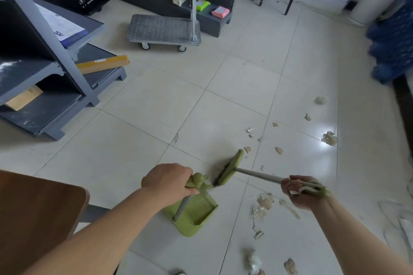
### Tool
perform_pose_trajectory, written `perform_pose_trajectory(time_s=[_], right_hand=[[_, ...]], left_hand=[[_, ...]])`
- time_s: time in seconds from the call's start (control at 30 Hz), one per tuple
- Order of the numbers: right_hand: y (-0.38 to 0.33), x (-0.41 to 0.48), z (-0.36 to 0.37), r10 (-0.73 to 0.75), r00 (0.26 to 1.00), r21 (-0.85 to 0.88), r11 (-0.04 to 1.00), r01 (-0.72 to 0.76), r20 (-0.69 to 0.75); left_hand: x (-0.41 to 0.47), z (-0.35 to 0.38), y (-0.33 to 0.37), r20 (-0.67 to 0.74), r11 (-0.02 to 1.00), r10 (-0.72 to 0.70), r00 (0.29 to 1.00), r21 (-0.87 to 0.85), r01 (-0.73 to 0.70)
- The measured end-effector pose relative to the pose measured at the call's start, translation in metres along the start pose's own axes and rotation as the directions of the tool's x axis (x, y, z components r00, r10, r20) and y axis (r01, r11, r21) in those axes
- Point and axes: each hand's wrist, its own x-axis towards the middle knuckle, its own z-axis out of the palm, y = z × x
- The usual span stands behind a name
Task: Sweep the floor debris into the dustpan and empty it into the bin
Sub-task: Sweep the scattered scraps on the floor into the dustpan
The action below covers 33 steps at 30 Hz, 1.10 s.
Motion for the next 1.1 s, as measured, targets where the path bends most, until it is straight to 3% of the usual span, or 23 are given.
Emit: perform_pose_trajectory(time_s=[0.3,0.57,0.77,1.1], right_hand=[[-0.028,-0.04,-0.048,-0.026,0.994,0.071,0.997,0.034,-0.107],[-0.047,-0.04,-0.024,-0.059,0.989,0.054,0.996,0.067,-0.136],[-0.06,-0.037,0.024,-0.084,0.992,-0.046,0.996,0.08,-0.089],[-0.11,0.0,0.095,0.011,0.995,-0.233,0.972,0.012,0.097]], left_hand=[[0.027,-0.027,0.035,0.031,0.996,0.087,0.996,0.015,-0.088],[0.056,-0.045,0.059,0.016,0.995,0.103,0.995,0.009,-0.103],[0.088,-0.067,0.072,-0.003,0.995,0.096,0.995,0.008,-0.096],[0.148,-0.103,0.088,0.003,0.998,0.069,0.998,0.006,-0.069]])
